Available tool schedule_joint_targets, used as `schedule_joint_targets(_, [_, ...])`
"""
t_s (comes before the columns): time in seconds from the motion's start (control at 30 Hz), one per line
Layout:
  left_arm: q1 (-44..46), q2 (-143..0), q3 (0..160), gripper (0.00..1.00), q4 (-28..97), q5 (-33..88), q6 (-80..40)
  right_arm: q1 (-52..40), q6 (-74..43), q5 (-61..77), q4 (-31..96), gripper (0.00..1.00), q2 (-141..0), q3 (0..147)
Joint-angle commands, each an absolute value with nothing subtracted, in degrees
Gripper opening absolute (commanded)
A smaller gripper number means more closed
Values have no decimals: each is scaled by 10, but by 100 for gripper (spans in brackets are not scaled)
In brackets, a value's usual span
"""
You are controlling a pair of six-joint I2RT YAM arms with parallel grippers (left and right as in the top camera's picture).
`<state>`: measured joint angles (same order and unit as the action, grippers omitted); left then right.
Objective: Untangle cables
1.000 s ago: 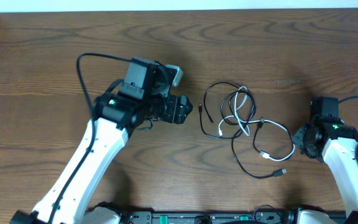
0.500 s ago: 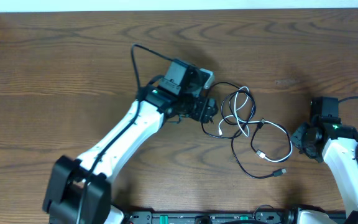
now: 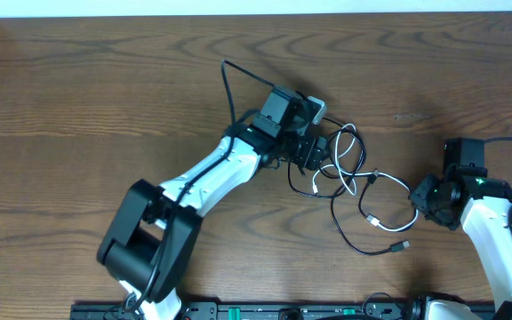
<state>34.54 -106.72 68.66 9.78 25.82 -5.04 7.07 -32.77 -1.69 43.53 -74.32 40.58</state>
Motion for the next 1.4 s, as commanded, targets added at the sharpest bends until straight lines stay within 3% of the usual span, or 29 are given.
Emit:
schedule_joint_targets(0.0, [359, -1091, 687, 78, 85, 264, -67, 74, -320, -13, 435, 24, -743, 410])
schedule_joint_targets(0.1, [373, -1106, 687, 70, 80, 264, -79, 74, -320, -13, 435, 24, -743, 410])
schedule_joint_targets(0.17, [382, -1111, 687, 58, 80, 264, -78, 74, -312, -13, 435, 24, -743, 410])
schedule_joint_targets(0.27, [390, -1108, 687, 31, 80, 266, -78, 74, -305, -13, 435, 25, -743, 410])
schedule_joint_targets(0.3, [390, -1107, 687, 11, 80, 266, -78, 74, -305, -13, 435, 26, -743, 410])
schedule_joint_targets(0.33, [390, -1105, 687, 8, 83, 266, -78, 74, -305, -13, 435, 27, -743, 410])
schedule_joint_targets(0.43, [386, -1092, 687, 7, 106, 263, -78, 74, -295, 16, 422, 29, -743, 410])
schedule_joint_targets(0.6, [382, -1044, 688, 8, 159, 263, -78, 74, -180, 168, 376, 32, -743, 410])
schedule_joint_targets(1.03, [382, -806, 689, 7, 321, 294, -78, 39, -35, 437, 296, 45, -743, 410])
schedule_joint_targets(1.23, [382, -757, 689, 7, 331, 346, -78, -19, 36, 527, 289, 57, -743, 410])
schedule_joint_targets(1.3, [382, -755, 689, 8, 332, 352, -78, -42, 39, 529, 276, 57, -743, 410])
schedule_joint_targets(1.37, [382, -756, 688, 7, 334, 352, -78, -57, 39, 529, 252, 49, -743, 410])
